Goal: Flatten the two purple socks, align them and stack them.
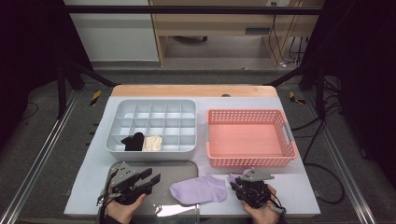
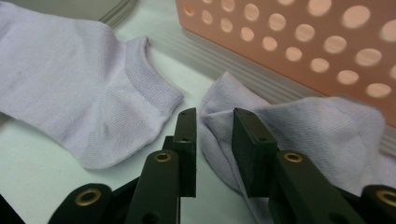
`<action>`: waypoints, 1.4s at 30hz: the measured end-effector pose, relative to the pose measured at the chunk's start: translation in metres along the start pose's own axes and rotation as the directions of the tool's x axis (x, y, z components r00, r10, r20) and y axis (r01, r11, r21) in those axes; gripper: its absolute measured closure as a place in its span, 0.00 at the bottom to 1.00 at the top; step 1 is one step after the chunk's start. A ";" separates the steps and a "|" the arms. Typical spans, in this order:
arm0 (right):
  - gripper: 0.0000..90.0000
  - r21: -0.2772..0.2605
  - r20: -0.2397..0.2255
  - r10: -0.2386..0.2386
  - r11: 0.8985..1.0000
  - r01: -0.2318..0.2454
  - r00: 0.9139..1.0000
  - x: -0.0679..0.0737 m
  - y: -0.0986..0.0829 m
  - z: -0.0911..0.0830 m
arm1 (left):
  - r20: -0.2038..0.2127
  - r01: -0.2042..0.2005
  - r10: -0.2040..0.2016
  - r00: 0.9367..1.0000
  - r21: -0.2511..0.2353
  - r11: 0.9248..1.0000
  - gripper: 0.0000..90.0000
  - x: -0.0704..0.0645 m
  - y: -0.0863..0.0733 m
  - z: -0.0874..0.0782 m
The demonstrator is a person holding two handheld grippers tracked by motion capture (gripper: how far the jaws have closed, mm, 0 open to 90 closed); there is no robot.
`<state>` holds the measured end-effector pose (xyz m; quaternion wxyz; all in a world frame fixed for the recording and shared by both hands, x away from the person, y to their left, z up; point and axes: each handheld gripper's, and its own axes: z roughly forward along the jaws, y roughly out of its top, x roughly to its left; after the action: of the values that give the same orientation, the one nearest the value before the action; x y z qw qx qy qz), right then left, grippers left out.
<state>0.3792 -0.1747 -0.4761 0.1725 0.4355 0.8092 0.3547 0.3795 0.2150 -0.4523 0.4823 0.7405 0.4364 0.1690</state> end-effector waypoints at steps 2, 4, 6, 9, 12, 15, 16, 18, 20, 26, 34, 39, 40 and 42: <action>0.80 -0.013 0.010 -0.017 1.000 0.017 1.000 0.003 0.001 -0.001 | 0.000 0.003 -0.003 1.000 -0.001 1.000 0.61 0.000 0.000 0.000; 0.81 -0.029 0.008 -0.028 0.999 0.028 1.000 0.006 0.002 -0.004 | -0.001 0.001 -0.001 1.000 -0.002 1.000 0.61 0.001 0.000 -0.001; 0.83 -0.038 -0.010 -0.031 0.999 0.031 0.999 0.007 0.003 -0.006 | -0.002 0.006 -0.006 1.000 -0.002 1.000 0.61 0.001 0.000 -0.001; 0.84 0.000 -0.011 -0.026 1.000 0.026 1.000 0.007 0.002 -0.001 | -0.001 0.002 -0.002 1.000 -0.001 1.000 0.61 0.001 0.000 -0.001; 0.82 0.008 0.000 -0.015 1.000 0.015 1.000 0.004 0.001 0.003 | 0.001 0.001 -0.001 1.000 0.001 1.000 0.60 0.001 0.000 0.000; 0.82 0.006 0.009 -0.030 1.000 0.030 1.000 0.003 0.001 0.005 | -0.001 0.002 -0.002 1.000 0.003 1.000 0.60 0.001 -0.001 0.000; 0.83 0.008 0.008 -0.042 0.999 0.042 0.999 0.003 0.001 0.006 | -0.001 0.002 -0.002 1.000 0.005 1.000 0.60 0.002 -0.001 0.000; 0.88 0.015 0.026 -0.065 0.998 0.064 0.998 0.007 0.001 0.007 | -0.001 0.006 -0.006 1.000 0.004 1.000 0.60 0.002 -0.001 0.001; 0.96 0.025 0.048 -0.087 0.996 0.085 0.995 0.008 0.002 0.007 | -0.001 0.007 -0.007 1.000 0.005 1.000 0.60 0.002 -0.001 0.000; 0.99 0.034 0.031 -0.015 0.999 0.014 0.999 0.002 0.005 0.007 | -0.001 0.012 -0.012 1.000 0.000 1.000 0.60 0.003 -0.001 0.000; 0.99 -0.125 -0.130 0.088 0.987 -0.104 0.988 0.004 0.015 -0.025 | 0.000 0.019 -0.019 1.000 -0.014 1.000 0.60 0.004 0.002 -0.003; 0.98 -0.092 -0.236 0.080 0.990 -0.104 0.969 0.019 0.017 -0.015 | 0.009 0.019 -0.019 1.000 -0.020 1.000 0.60 0.001 0.004 -0.004; 0.98 -0.080 -0.239 0.077 0.992 -0.099 0.968 0.021 0.017 -0.011 | 0.011 0.016 -0.015 1.000 -0.020 1.000 0.60 0.000 0.005 -0.004; 0.98 -0.062 -0.242 0.073 0.994 -0.090 0.968 0.024 0.017 -0.004 | 0.018 0.013 -0.012 1.000 -0.025 1.000 0.60 -0.002 0.007 -0.005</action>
<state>0.3732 -0.1506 -0.4600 0.0746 0.4160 0.7920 0.4406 0.3783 0.2150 -0.4440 0.4962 0.7332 0.4347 0.1648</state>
